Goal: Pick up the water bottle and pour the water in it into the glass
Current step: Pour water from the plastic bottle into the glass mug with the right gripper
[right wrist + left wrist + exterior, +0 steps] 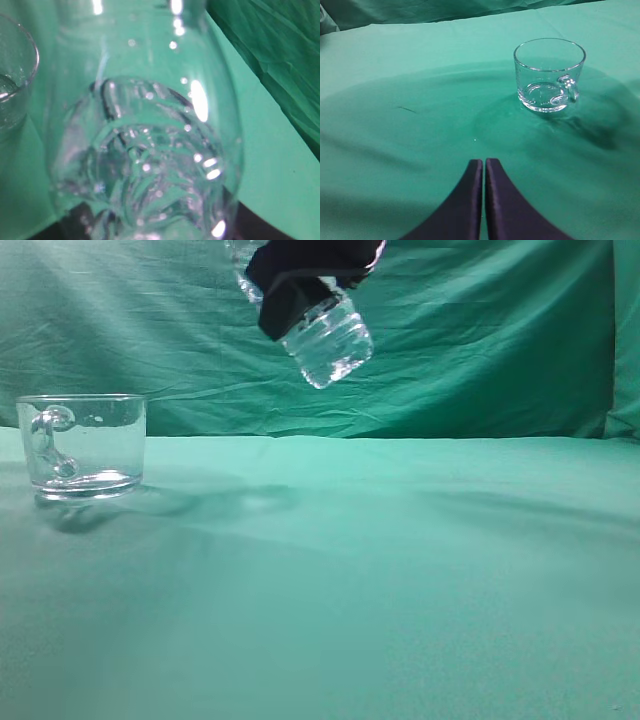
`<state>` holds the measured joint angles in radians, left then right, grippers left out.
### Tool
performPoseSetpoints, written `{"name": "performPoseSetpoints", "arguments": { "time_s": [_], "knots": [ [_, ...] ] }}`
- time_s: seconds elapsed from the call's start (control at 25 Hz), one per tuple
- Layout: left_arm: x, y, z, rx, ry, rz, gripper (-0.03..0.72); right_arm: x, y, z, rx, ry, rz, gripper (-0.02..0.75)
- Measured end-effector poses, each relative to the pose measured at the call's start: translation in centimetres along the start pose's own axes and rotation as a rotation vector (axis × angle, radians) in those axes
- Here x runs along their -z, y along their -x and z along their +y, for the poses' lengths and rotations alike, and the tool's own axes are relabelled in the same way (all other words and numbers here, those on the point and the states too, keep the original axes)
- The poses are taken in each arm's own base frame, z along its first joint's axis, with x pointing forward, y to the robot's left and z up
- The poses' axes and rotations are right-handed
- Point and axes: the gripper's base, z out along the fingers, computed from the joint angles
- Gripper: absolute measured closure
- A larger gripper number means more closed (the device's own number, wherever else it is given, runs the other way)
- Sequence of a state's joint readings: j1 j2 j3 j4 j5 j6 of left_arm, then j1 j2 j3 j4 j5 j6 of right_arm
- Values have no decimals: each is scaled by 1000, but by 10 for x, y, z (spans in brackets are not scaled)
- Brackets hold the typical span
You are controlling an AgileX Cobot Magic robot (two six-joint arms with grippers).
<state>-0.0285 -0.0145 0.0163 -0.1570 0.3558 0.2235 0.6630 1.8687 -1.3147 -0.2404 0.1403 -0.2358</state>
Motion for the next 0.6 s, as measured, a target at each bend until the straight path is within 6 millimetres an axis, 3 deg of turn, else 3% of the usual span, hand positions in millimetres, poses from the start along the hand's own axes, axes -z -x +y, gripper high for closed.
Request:
{"name": "performPoseSetpoints", "arguments": {
  "time_s": [0.24, 0.6],
  "knots": [
    [0, 0, 0, 0, 0, 0, 688, -33, 20, 5, 138, 3, -3, 432],
    [0, 0, 0, 0, 0, 0, 688, -77, 27, 10, 347, -22, -5, 432]
  ]
}}
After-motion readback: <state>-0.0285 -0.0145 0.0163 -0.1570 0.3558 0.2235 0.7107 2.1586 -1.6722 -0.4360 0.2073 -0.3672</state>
